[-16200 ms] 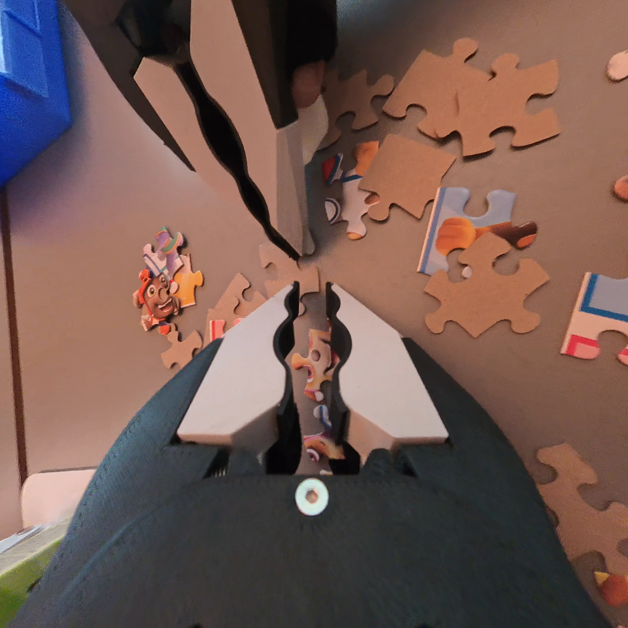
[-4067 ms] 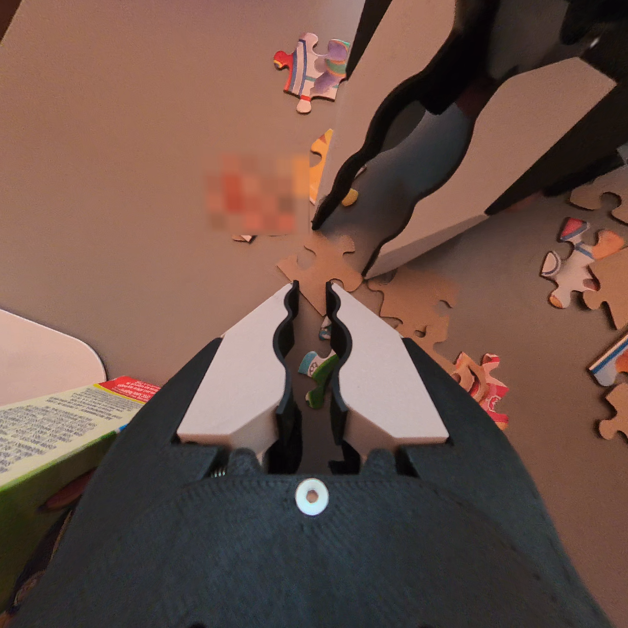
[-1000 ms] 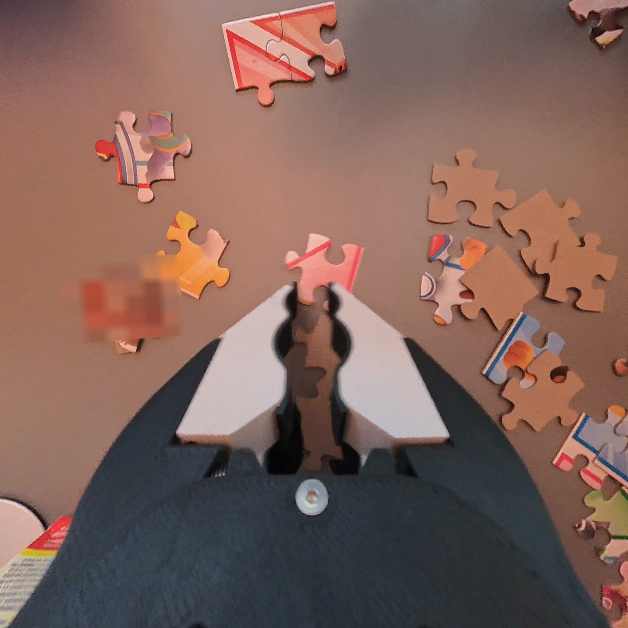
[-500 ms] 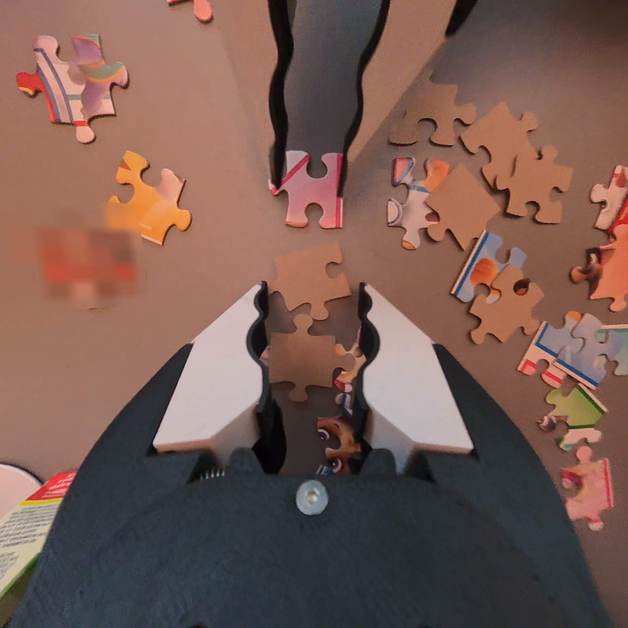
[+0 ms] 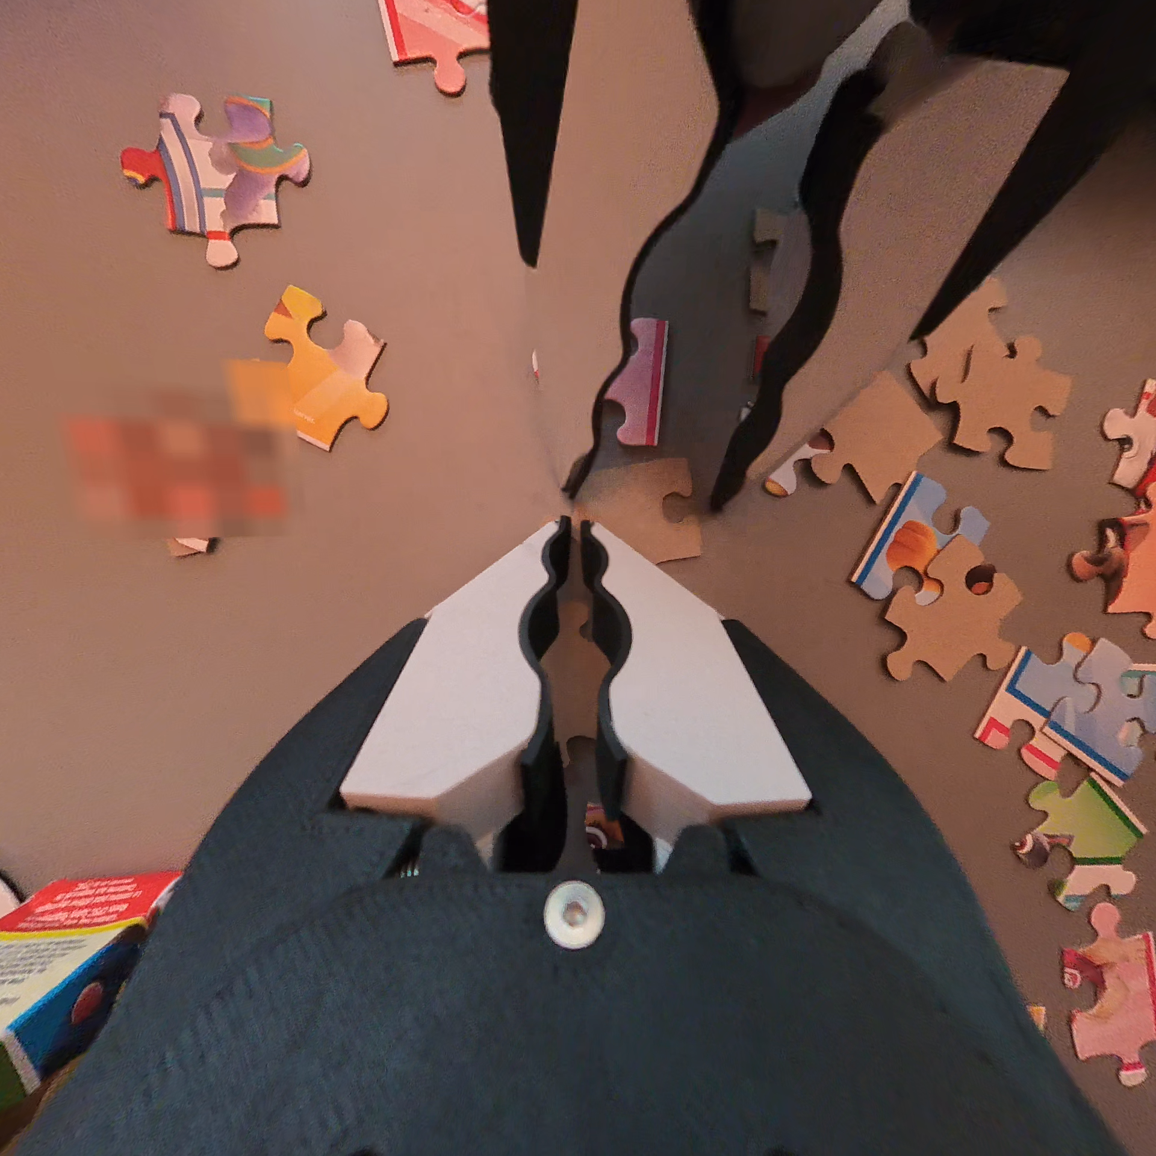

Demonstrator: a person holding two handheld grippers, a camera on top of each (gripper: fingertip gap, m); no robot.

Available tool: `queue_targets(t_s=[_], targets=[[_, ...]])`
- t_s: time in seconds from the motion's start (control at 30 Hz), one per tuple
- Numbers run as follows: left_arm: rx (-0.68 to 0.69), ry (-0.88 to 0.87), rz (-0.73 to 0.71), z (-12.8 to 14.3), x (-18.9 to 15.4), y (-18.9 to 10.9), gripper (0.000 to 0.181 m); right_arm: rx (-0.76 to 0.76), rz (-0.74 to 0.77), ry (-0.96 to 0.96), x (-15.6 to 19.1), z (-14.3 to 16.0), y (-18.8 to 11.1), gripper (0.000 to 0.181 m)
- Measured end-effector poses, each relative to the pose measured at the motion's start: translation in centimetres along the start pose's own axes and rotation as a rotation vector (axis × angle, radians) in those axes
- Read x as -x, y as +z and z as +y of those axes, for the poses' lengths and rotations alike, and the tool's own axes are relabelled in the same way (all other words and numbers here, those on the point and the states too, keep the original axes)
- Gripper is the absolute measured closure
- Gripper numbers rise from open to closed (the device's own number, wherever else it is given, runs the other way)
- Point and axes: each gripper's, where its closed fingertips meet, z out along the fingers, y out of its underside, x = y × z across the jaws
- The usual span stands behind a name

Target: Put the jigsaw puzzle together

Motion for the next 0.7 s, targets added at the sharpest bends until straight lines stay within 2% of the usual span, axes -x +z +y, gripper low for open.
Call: queue_targets(t_s=[0.1, 0.13, 0.2, 0.43, 0.53, 0.6, 0.7], targets=[[-0.015, -0.022, 0.023, 0.1, 0.0, -0.1, 0.181, -0.002, 0.030, -0.021, -0.6, 0.1, -0.1, 0.146], [-0.021, -0.027, 0.036, 0.0, -0.1, -0.1, 0.179, -0.006, 0.043, -0.027, -0.8, 0.0, -0.1, 0.156], [-0.026, -0.033, 0.041, 0.0, -0.1, -0.1, 0.178, -0.022, 0.035, -0.029, -0.8, -0.2, 0.1, 0.155], [-0.036, -0.032, 0.059, 0.1, -0.4, -0.3, 0.161, -0.037, 0.073, -0.053, -1.3, -0.7, 0.4, 0.164], [-0.039, -0.033, 0.082, 0.1, -0.6, -0.5, 0.147, -0.049, 0.099, -0.050, -1.8, -0.8, 0.2, 0.167], [-0.035, -0.028, 0.137, 0.1, -1.4, -0.5, 0.145, -0.088, 0.130, -0.048, -2.4, -1.4, -0.3, 0.181], [-0.035, -0.010, 0.160, -0.2, -2.1, -0.3, 0.139, -0.124, 0.138, -0.019, -2.7, -1.7, -1.0, 0.181]])
